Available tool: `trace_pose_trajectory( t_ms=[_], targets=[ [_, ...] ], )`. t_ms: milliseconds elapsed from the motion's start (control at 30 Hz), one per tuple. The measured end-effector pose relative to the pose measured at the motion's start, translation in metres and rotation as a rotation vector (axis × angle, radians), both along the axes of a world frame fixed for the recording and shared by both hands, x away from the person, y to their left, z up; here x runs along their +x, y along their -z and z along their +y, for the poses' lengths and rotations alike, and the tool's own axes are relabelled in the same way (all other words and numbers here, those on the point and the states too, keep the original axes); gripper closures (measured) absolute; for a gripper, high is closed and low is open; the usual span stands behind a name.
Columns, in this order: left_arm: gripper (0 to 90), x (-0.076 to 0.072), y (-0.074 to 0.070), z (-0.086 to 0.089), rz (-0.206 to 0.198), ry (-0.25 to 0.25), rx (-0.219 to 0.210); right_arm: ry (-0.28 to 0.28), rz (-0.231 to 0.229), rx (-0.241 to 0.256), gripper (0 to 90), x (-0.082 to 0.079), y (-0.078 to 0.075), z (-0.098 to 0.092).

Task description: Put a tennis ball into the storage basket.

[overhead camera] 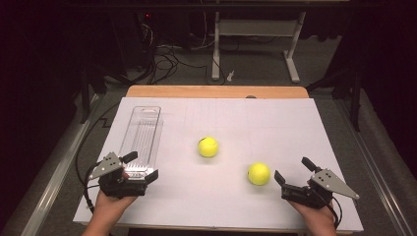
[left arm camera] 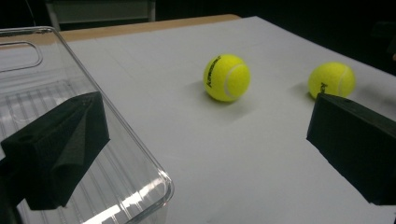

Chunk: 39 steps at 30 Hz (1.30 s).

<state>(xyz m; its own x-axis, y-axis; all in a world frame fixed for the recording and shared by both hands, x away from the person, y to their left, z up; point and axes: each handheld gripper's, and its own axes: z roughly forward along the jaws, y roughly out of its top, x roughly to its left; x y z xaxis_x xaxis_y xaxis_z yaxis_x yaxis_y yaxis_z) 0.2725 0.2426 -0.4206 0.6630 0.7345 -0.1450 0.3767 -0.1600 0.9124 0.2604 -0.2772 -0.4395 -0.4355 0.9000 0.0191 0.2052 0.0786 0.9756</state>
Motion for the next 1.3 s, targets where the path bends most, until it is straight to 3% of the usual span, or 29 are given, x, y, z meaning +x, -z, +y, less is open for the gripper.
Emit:
trace_pose_trajectory(
  t_ms=[800, 1100, 1300],
  targets=[
    [0.7, -0.001, -0.001, 0.003, -0.006, -0.009, -0.015, -0.001, -0.002, -0.008, 0.4, 0.002, 0.0, -0.002],
    [0.7, -0.001, -0.001, 0.004, 0.01, -0.003, -0.017, -0.003, 0.007, -0.011, 0.4, 0.004, 0.002, -0.002],
    [0.6, -0.001, -0.004, 0.01, 0.005, -0.025, -0.026, -0.003, 0.014, -0.008, 0.4, 0.004, 0.003, -0.003]
  ],
)
